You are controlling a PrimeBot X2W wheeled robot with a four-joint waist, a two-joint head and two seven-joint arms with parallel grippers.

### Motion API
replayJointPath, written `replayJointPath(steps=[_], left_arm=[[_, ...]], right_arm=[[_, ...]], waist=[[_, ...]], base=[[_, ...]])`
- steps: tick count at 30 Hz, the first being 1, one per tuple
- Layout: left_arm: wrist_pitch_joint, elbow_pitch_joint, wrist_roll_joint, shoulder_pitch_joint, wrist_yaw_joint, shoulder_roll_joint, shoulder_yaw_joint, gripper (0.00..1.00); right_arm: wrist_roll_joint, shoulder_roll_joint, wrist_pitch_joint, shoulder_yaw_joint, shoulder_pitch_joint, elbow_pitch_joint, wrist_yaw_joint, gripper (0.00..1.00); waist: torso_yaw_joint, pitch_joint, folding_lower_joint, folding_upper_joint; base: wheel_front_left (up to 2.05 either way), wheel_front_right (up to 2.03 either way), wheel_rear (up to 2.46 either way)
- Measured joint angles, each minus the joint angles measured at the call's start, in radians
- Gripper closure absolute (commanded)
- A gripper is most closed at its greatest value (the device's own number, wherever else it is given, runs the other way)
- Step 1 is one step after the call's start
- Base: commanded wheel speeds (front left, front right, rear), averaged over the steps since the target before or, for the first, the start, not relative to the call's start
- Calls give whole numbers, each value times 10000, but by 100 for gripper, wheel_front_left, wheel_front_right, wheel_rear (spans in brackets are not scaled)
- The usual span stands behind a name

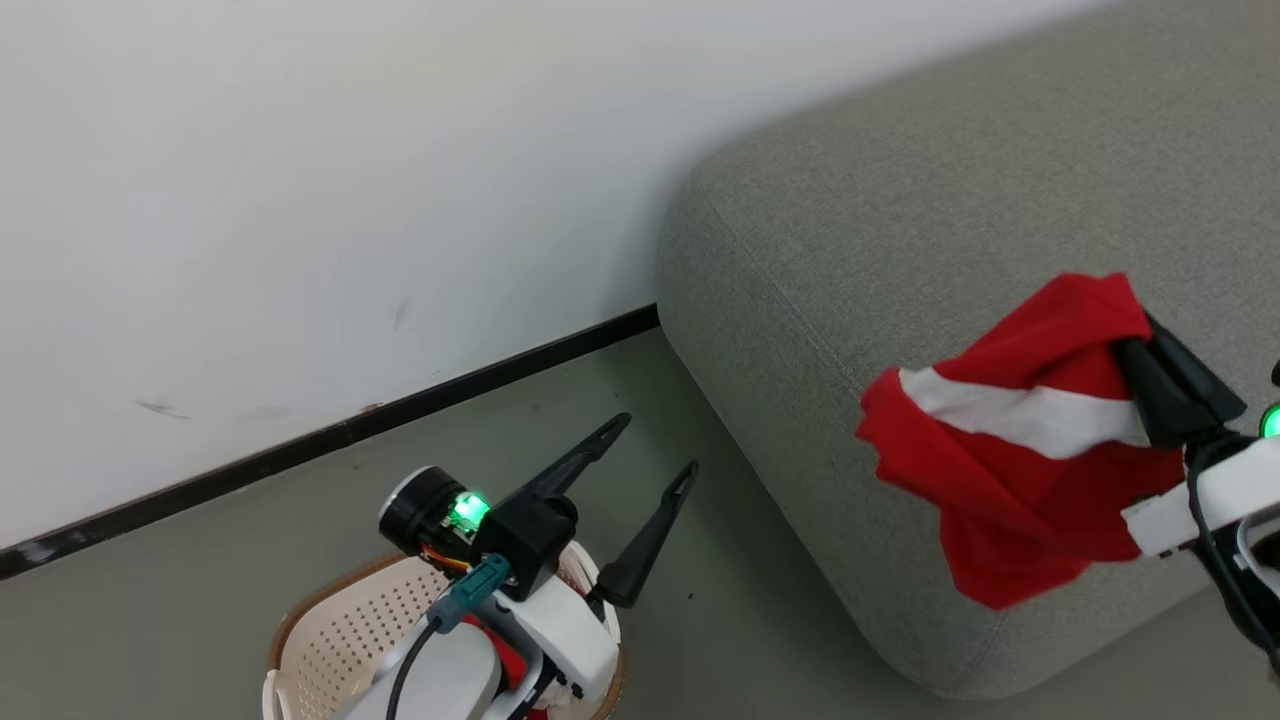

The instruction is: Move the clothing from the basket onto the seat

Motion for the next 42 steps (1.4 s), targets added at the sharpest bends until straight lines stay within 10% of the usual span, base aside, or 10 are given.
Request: replayJointPath(steps=[19,42], left_arm=[[240,-1379,573,-71,623,604,341,0],[940,-2989,1127,-827,495,594,-403,0]], right_arm=[[382,-364,1348,-1933,-4728,2842,0,100],[-882,-2042,909,-5459,-6186,6416,0,100]], waist=[[528,1335,1,0],[1741,3286,0,0]], base=[[0,0,0],[0,0,0]])
